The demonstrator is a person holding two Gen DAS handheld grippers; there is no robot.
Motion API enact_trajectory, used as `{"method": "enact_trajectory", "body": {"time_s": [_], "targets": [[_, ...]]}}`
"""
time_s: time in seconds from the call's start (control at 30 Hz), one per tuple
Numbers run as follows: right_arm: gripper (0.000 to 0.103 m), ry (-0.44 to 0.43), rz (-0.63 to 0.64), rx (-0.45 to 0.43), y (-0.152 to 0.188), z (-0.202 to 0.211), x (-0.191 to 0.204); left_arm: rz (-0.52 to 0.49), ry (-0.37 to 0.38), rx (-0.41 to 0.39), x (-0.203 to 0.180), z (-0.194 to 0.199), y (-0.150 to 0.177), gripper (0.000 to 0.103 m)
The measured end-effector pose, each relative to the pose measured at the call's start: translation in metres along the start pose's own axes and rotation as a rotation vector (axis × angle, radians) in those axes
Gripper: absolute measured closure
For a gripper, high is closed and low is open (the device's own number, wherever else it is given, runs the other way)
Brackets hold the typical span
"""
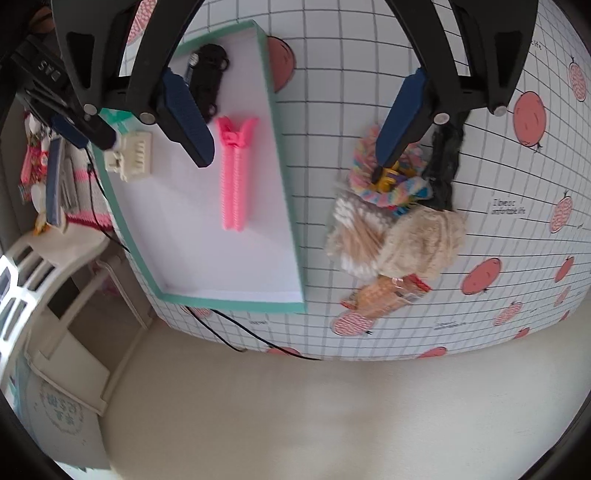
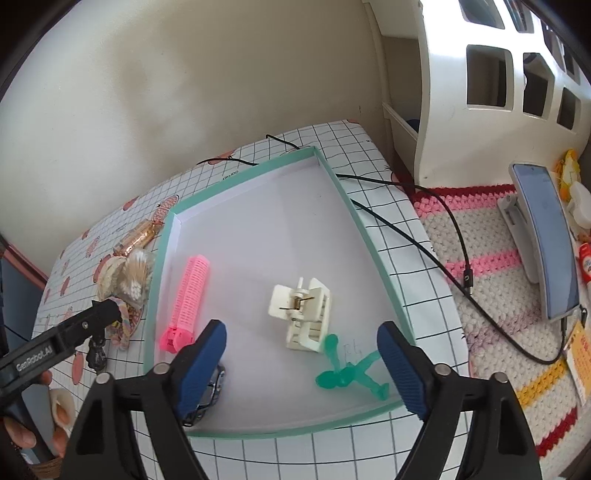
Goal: Organize objects
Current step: 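Move both open tools back from the tray to the pile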
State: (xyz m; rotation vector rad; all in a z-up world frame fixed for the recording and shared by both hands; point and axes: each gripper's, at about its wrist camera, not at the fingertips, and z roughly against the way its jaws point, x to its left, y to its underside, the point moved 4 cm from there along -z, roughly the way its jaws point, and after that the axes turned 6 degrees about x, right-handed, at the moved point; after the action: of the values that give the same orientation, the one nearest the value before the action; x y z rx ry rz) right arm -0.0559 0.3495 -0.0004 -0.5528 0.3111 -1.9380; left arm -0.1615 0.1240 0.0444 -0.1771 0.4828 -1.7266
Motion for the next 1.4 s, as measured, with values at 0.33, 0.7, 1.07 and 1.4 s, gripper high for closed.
{"method": "enact_trajectory", "body": {"time_s": [0.33, 0.7, 1.07, 1.4], "targets": [[0.000, 0.039, 0.039, -0.013, 0.002, -0.003, 0.013, 0.054, -0.034, -0.061, 0.038, 0.008, -0.008, 0.000], [0.000, 0.045, 0.026, -0.038, -0.003, -0.005, 0.036, 0.156, -0.006, -0.113, 0.095, 0.027, -0.018, 0.000], [0.000, -0.056, 0.100, -0.075, -0.007, -0.014, 0.130, 0.263, -0.031, -0.174, 0.168, 0.046, -0.020, 0.000], [0.000, -0.137, 0.165, -0.027, 0.011, -0.045, 0.209, 0.352, -0.063, -0.184, 0.223, 0.053, -0.011, 0.000]]}}
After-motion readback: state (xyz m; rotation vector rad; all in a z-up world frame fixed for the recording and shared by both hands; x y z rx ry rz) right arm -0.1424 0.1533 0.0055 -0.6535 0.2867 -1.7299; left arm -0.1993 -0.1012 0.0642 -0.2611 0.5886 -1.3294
